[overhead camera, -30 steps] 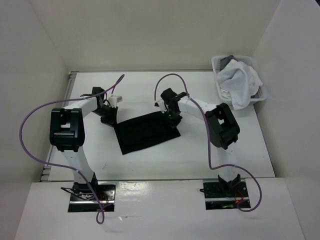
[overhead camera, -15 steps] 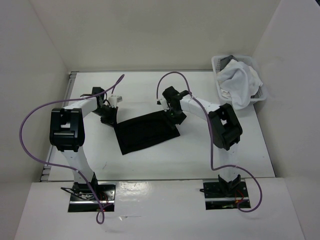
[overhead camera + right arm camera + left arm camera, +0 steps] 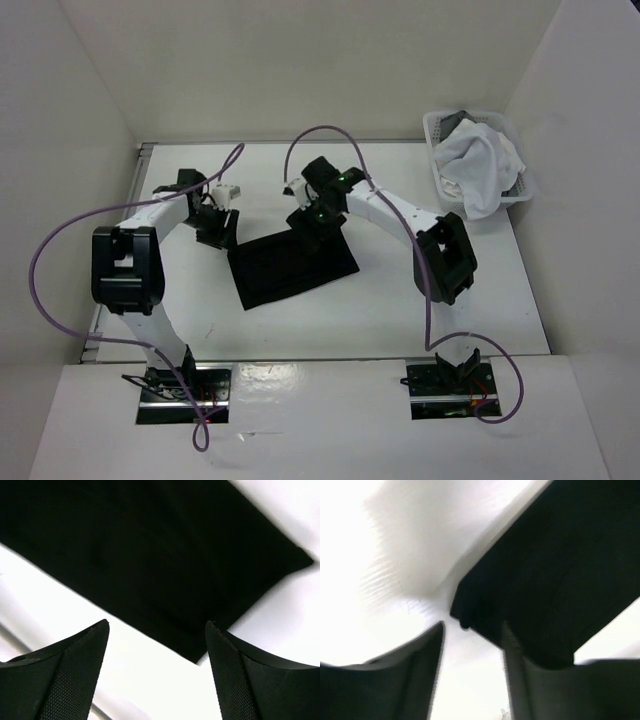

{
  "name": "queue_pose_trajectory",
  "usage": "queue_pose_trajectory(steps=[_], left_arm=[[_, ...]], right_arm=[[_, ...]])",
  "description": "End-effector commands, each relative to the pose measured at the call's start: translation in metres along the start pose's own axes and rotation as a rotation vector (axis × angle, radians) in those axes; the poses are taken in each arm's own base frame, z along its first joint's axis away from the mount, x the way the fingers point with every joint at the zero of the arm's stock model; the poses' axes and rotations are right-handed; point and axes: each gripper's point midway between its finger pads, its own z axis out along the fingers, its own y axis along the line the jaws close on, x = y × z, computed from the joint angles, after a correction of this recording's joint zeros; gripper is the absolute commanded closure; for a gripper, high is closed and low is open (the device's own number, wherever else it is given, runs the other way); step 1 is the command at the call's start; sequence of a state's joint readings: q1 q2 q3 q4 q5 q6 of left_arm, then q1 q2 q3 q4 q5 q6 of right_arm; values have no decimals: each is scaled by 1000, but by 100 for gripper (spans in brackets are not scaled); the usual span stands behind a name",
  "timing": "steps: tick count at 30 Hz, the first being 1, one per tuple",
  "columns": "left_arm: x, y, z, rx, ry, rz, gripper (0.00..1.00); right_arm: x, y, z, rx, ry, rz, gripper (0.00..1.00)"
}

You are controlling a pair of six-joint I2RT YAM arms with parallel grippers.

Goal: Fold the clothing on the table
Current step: Fold the skirt

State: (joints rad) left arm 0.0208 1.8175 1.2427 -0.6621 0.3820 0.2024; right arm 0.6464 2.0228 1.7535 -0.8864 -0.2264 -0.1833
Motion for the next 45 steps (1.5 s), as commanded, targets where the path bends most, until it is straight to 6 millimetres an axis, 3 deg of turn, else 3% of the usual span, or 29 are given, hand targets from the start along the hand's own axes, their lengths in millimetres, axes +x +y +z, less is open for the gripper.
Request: queue_pose_trajectory(steps=[1, 3, 4, 6, 15, 27, 33, 37, 41, 45], left_arm=[[-13, -3, -34, -20, -88, -3, 33], [-15, -3, -46, -34, -122, -1, 20], [-13, -1, -49, -39, -127, -8, 6], [-13, 4, -61, -58, -158, -19, 0], [-4, 27, -97, -127, -249, -105, 0], [8, 37, -103, -140, -260, -163, 0], [6, 34, -103, -122, -266, -151, 0], [7, 34, -100, -110, -261, -145, 0], [8, 34, -95, -94, -248, -143, 0], [11, 36, -87, -76, -226, -147, 0]], right_arm=[[9, 36, 23, -82, 66, -11, 17], [14, 40, 31, -87, 82, -9, 17], [13, 39, 35, -87, 79, -9, 17], [23, 36, 43, -75, 106, 6, 17], [40, 10, 59, 81, 116, 49, 15], [48, 5, 87, 77, 164, 68, 11], [39, -9, 88, 131, 132, -21, 11], [35, -34, 86, 176, 124, -55, 11], [17, -59, 79, 222, 84, -52, 11], [-4, -61, 74, 203, 42, -47, 11]])
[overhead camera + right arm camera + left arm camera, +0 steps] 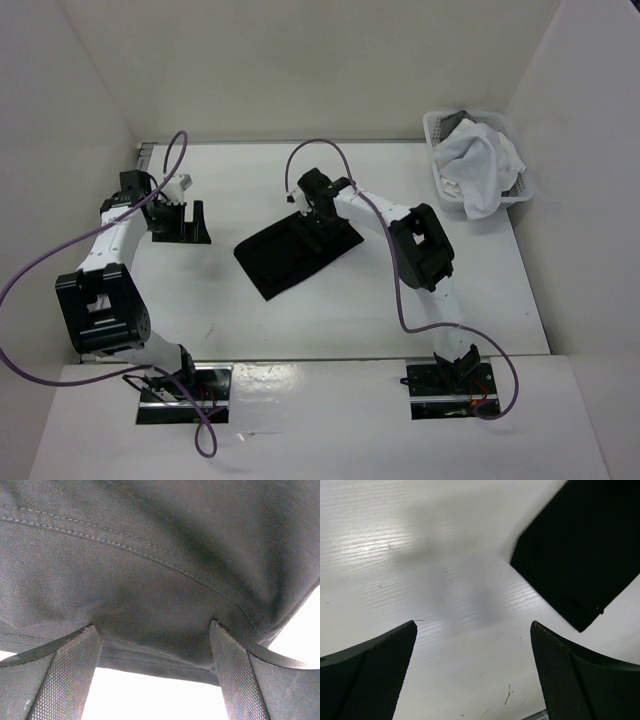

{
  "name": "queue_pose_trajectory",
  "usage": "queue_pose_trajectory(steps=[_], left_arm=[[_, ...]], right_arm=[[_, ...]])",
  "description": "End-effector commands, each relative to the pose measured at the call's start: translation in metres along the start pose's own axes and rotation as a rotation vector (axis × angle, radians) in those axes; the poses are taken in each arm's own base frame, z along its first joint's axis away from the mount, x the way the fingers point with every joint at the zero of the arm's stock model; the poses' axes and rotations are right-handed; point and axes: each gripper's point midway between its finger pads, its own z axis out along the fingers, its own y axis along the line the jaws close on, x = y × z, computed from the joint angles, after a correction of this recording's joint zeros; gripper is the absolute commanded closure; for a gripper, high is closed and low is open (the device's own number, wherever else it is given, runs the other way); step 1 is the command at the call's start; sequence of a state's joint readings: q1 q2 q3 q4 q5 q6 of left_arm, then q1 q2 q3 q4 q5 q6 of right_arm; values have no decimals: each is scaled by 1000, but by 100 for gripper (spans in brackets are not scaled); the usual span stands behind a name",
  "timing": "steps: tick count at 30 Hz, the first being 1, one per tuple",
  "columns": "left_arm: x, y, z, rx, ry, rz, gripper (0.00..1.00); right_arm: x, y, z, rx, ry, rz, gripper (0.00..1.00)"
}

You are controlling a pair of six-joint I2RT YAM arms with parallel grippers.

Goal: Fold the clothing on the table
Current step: Fold the skirt

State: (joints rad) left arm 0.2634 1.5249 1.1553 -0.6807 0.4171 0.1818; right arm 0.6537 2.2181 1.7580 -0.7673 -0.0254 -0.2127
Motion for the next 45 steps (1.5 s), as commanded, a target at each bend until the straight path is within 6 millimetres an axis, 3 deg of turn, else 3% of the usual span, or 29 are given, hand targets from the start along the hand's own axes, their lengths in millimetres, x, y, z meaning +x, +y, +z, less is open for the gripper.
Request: queue_pose_trajectory(steps=[1, 3, 6, 9, 11, 12, 13, 14, 18, 24, 30, 35, 45], left_arm=[[2, -9, 7, 51, 16, 19, 0], [6, -16, 17, 72, 45, 41, 0], [10, -37, 33, 125, 94, 83, 0], [3, -56, 49, 216, 112, 101, 0], [-5, -66, 61, 291, 118, 94, 0], [-8, -67, 65, 307, 121, 89, 5], [-8, -66, 70, 320, 126, 93, 7], [-4, -64, 79, 334, 151, 76, 10], [1, -58, 96, 337, 161, 78, 20], [20, -50, 117, 356, 227, 78, 38], [29, -46, 128, 365, 259, 77, 43], [33, -56, 131, 437, 271, 42, 44], [45, -55, 136, 449, 308, 33, 62]], right_arm=[[-29, -11, -6, 9, -69, -14, 11], [-39, -4, -19, -37, -98, -17, 11], [-58, 7, -62, -119, -179, -20, 11], [-64, 6, -99, -159, -243, -38, 11], [-59, -8, -108, -147, -268, -22, 11], [-47, -13, -105, -145, -249, -16, 11], [-45, -18, -114, -133, -268, -6, 11], [-39, -32, -116, -118, -272, 22, 11], [-2, -54, -112, -118, -235, 99, 11], [25, -82, -120, -80, -238, 175, 11], [34, -84, -117, -72, -224, 187, 11], [38, -83, -110, -79, -205, 191, 11], [43, -81, -103, -85, -189, 195, 11]])
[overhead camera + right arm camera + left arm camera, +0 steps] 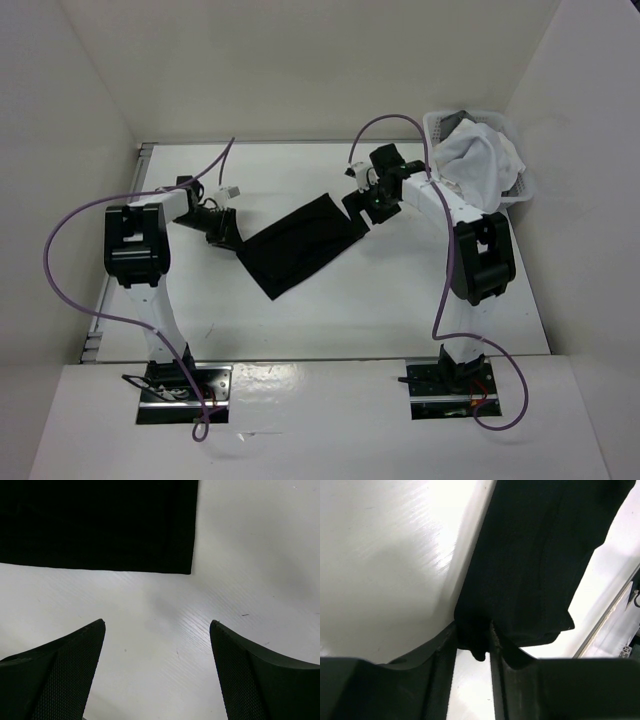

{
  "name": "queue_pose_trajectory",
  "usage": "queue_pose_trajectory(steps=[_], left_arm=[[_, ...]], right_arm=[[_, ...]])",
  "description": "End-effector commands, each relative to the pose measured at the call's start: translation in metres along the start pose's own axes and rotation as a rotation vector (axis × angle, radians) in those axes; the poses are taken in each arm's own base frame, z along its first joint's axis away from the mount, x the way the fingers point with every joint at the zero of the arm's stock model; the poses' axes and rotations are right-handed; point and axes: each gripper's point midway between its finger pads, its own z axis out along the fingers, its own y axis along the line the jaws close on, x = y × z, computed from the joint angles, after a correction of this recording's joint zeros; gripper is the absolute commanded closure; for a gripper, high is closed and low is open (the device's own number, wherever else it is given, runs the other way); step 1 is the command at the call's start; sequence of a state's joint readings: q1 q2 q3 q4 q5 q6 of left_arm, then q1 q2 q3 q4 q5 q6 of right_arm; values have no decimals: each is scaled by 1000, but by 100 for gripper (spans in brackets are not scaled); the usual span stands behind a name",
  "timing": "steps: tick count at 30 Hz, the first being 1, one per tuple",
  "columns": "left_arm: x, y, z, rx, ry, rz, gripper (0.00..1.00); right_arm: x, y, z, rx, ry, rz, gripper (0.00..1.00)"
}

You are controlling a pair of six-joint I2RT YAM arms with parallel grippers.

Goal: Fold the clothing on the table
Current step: Fold the skirt

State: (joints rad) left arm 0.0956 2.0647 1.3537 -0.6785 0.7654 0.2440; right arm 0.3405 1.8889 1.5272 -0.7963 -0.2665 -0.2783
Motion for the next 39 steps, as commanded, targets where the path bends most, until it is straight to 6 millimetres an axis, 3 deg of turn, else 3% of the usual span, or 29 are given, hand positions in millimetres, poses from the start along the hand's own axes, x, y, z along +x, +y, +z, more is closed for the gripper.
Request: queue_pose_trajectory(steps=[1, 4, 10, 11, 13, 14, 15, 16, 17, 22, 27, 28, 39], left_arm=[[21, 19, 11, -35, 69, 18, 67], [22, 20, 11, -44, 72, 18, 73], [22, 22, 10, -52, 76, 18, 98], [26, 24, 11, -61, 86, 12, 100], [26, 24, 11, -61, 86, 12, 100], [26, 24, 11, -61, 86, 12, 100], [26, 23, 11, -62, 86, 1, 100], [26, 23, 11, -62, 86, 1, 100], [27, 22, 8, -70, 89, 2, 100], [21, 21, 0, -124, 77, 33, 100], [22, 19, -5, -150, 69, 37, 100], [22, 19, -5, -150, 69, 37, 100], [23, 17, -2, -162, 85, 42, 100]], right_arm=[[-12, 1, -9, 7, -63, -23, 11], [-8, 1, -7, 5, -53, -20, 11], [3, 5, 12, -56, -29, -1, 11], [6, -4, 13, -68, -28, 29, 11], [6, -6, 24, -141, -30, 55, 11], [-3, -18, 23, -147, -57, 74, 11], [-7, -16, 24, -198, -66, 89, 11], [1, -17, 35, -235, -25, 113, 11], [-12, -23, 32, -244, -52, 103, 11], [-27, -30, 42, -243, -90, 86, 12], [-19, -33, 59, -276, -63, 113, 12], [-26, -30, 57, -296, -88, 105, 12], [-24, -29, 89, -385, -53, 132, 12]])
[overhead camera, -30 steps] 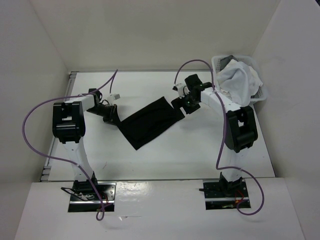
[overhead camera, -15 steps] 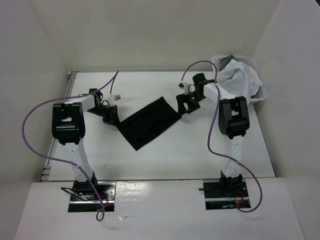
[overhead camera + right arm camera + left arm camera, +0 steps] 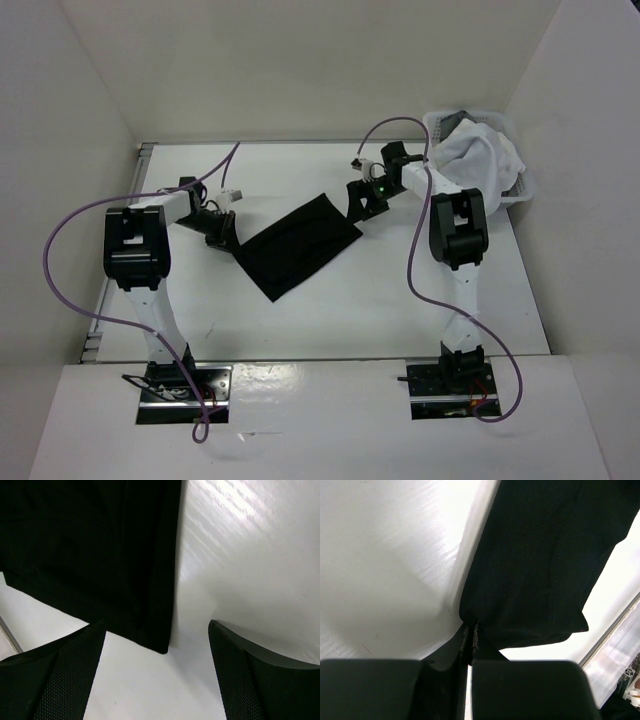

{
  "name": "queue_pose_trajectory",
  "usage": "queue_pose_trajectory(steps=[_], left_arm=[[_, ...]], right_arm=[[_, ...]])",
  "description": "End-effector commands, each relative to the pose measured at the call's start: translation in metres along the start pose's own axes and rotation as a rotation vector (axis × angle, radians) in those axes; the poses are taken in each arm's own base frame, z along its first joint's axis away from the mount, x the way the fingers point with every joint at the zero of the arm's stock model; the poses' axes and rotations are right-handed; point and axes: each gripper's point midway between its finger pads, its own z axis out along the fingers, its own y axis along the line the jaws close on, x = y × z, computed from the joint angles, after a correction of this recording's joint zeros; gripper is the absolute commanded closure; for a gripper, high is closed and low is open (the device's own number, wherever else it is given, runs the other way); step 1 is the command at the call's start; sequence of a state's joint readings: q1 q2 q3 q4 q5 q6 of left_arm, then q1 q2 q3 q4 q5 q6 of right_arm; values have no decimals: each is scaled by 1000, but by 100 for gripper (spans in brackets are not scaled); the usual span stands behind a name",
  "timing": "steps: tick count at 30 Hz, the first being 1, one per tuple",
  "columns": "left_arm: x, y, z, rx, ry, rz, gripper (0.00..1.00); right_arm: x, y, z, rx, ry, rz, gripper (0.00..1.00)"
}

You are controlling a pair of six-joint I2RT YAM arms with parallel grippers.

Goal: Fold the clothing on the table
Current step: Fold the skirt

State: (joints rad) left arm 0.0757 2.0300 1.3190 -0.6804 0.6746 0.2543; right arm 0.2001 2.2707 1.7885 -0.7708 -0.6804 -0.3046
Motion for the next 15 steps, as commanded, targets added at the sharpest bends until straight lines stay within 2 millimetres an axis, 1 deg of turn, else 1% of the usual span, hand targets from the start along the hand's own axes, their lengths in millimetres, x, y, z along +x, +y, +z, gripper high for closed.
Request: queue_pose_trajectory(steps=[1, 5, 6, 7, 8, 9, 11, 12, 13, 14, 15], left_arm=[[11, 13, 1, -83, 43, 19, 100], [12, 14, 0, -91, 46, 19, 100], [12, 14, 0, -91, 46, 19, 100], [12, 14, 0, -91, 46, 19, 100], [12, 12, 2, -89, 51, 26, 100], [12, 12, 2, -89, 51, 26, 100], [12, 12, 2, -89, 51, 26, 100], [12, 13, 2, -97, 54, 26, 100], [13, 11, 4, -94, 59, 33, 100], [13, 11, 4, -94, 59, 33, 100], [13, 11, 4, -94, 59, 33, 100]], right_arm=[[3, -9, 16, -26, 17, 1, 12], [3, -7, 18, -48, 20, -2, 15], [6, -9, 21, -50, 26, 4, 15], [6, -5, 24, -55, 32, -4, 15], [6, -7, 26, -56, 34, -2, 16], [6, -3, 29, -60, 39, -18, 16], [13, -2, 37, -70, 64, -7, 17], [13, -2, 37, -70, 64, -7, 17], [16, 0, 42, -76, 75, -8, 18], [12, 0, 41, -73, 68, -15, 18], [15, 4, 46, -89, 77, -16, 20]])
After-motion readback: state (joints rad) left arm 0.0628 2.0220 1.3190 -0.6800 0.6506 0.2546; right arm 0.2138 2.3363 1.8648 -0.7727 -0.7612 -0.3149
